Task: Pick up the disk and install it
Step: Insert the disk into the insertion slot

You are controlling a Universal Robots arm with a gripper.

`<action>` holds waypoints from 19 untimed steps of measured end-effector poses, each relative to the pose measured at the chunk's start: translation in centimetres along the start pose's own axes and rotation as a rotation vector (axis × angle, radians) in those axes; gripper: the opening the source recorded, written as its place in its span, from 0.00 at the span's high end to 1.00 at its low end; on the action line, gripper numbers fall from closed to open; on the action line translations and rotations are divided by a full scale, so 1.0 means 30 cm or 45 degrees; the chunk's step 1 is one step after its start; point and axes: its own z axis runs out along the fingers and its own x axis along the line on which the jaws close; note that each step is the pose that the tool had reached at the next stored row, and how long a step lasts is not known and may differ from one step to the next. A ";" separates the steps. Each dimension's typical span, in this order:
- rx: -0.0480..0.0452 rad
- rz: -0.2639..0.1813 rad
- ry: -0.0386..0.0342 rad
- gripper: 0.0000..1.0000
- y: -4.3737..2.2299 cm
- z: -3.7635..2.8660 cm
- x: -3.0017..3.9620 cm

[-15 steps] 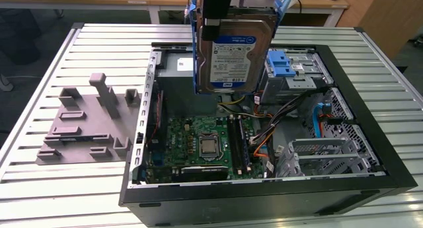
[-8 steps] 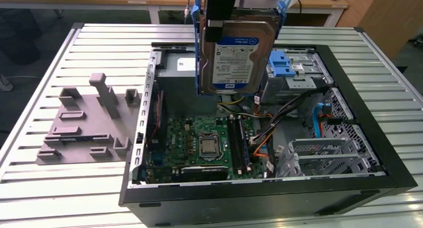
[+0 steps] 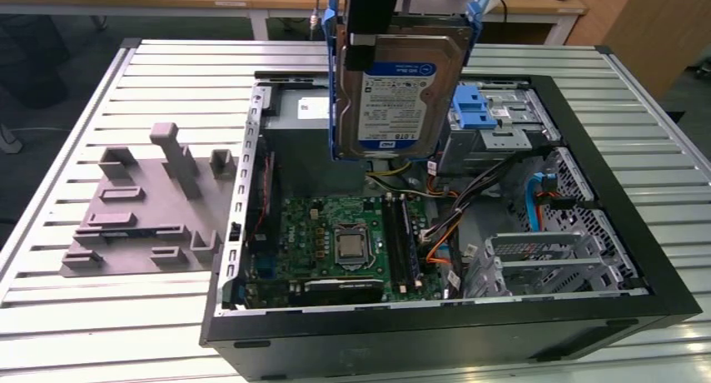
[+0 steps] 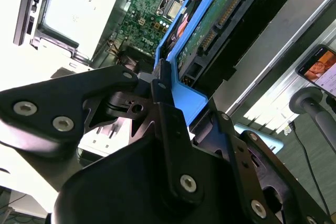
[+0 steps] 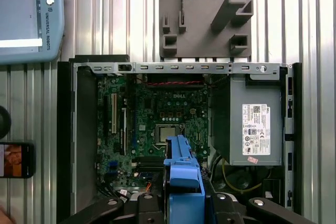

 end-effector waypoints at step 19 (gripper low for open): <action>0.000 0.000 -0.0001 0.64 -0.002 0.000 0.000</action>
